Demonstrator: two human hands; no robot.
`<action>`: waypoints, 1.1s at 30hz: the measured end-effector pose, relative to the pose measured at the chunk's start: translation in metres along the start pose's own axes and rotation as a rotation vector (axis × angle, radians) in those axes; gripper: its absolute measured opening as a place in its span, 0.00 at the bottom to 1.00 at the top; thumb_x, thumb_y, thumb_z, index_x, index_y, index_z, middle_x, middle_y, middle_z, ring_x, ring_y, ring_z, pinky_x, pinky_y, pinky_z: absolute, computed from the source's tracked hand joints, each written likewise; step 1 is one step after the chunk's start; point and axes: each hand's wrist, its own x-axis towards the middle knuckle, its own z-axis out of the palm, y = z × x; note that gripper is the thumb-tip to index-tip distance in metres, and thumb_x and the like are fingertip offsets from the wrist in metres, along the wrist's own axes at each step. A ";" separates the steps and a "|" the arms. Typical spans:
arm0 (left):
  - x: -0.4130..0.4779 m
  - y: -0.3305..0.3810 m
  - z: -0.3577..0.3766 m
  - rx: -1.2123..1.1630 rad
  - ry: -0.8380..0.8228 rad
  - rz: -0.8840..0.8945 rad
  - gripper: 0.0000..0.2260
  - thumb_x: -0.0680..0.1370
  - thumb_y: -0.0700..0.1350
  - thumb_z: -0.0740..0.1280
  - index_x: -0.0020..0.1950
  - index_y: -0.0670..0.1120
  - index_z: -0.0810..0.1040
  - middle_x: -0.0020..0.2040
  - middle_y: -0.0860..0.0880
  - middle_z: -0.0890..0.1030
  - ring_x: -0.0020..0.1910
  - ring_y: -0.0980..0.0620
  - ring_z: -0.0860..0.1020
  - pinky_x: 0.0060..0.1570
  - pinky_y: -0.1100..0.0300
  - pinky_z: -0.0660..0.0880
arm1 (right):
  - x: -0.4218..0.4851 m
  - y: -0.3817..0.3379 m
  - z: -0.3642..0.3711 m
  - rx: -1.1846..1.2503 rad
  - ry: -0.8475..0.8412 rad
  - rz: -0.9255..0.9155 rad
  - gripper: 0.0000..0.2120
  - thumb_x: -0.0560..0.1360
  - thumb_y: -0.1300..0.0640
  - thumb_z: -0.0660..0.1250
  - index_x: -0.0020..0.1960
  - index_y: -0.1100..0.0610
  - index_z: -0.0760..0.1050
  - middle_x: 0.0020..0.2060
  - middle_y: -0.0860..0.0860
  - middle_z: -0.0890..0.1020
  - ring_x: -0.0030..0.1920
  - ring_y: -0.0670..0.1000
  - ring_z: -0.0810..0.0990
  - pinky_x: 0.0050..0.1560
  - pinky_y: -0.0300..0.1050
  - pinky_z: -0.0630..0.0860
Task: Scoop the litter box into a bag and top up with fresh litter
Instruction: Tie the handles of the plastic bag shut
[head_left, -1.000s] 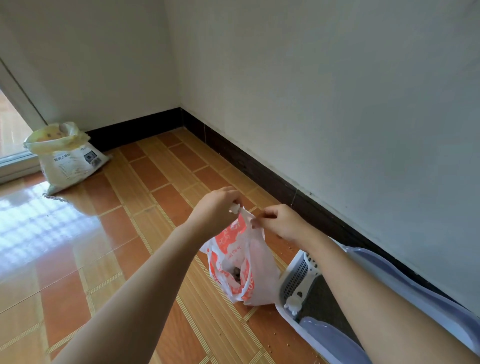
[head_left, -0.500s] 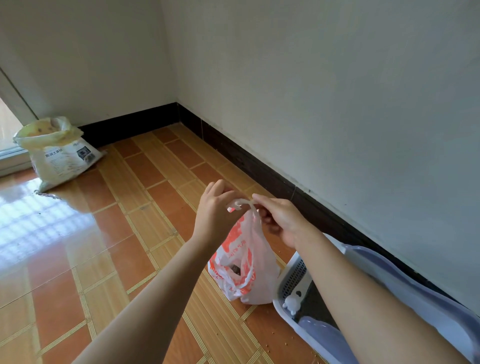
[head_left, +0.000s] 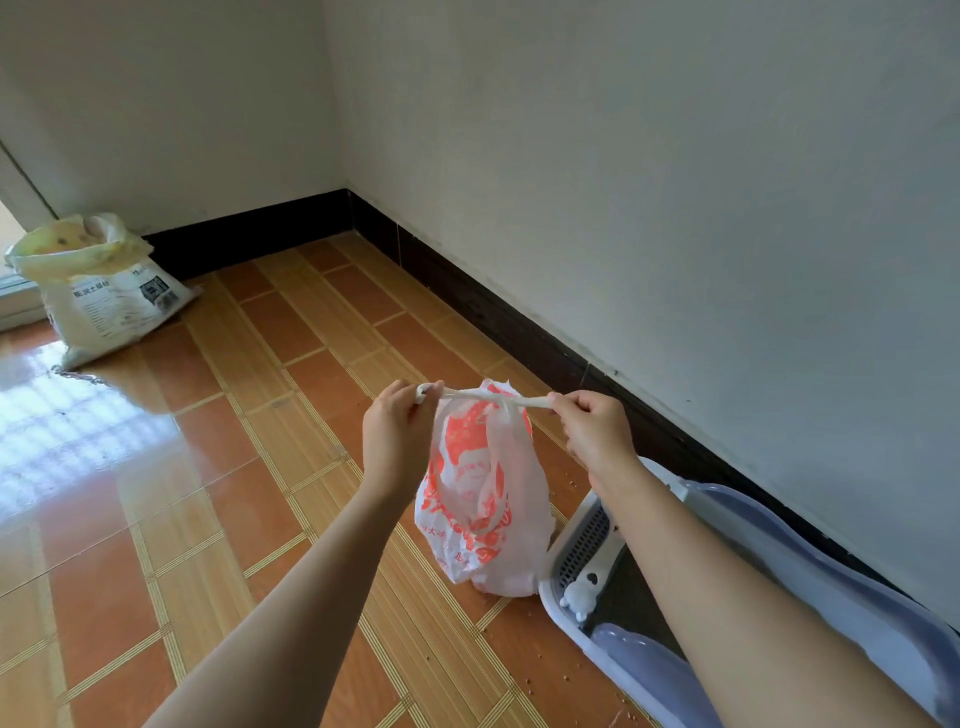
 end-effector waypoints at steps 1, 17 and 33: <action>0.001 -0.003 -0.001 -0.049 0.015 -0.091 0.13 0.78 0.43 0.64 0.35 0.40 0.76 0.29 0.52 0.69 0.28 0.57 0.66 0.30 0.65 0.61 | 0.002 0.003 -0.003 -0.010 0.033 0.007 0.09 0.78 0.55 0.63 0.44 0.58 0.78 0.29 0.49 0.73 0.28 0.45 0.68 0.29 0.35 0.66; -0.002 -0.061 -0.019 -0.533 0.289 -0.826 0.12 0.78 0.42 0.65 0.34 0.45 0.75 0.30 0.48 0.71 0.27 0.53 0.66 0.29 0.63 0.65 | 0.022 0.057 -0.016 -0.100 0.210 0.132 0.09 0.78 0.59 0.62 0.52 0.63 0.78 0.34 0.50 0.76 0.32 0.44 0.72 0.31 0.35 0.67; -0.030 -0.097 -0.023 -0.656 0.498 -0.961 0.05 0.79 0.44 0.64 0.46 0.44 0.76 0.33 0.50 0.71 0.29 0.57 0.68 0.32 0.66 0.69 | 0.007 0.081 -0.033 -0.059 0.248 0.221 0.09 0.78 0.60 0.63 0.53 0.64 0.77 0.39 0.54 0.77 0.40 0.50 0.76 0.47 0.46 0.79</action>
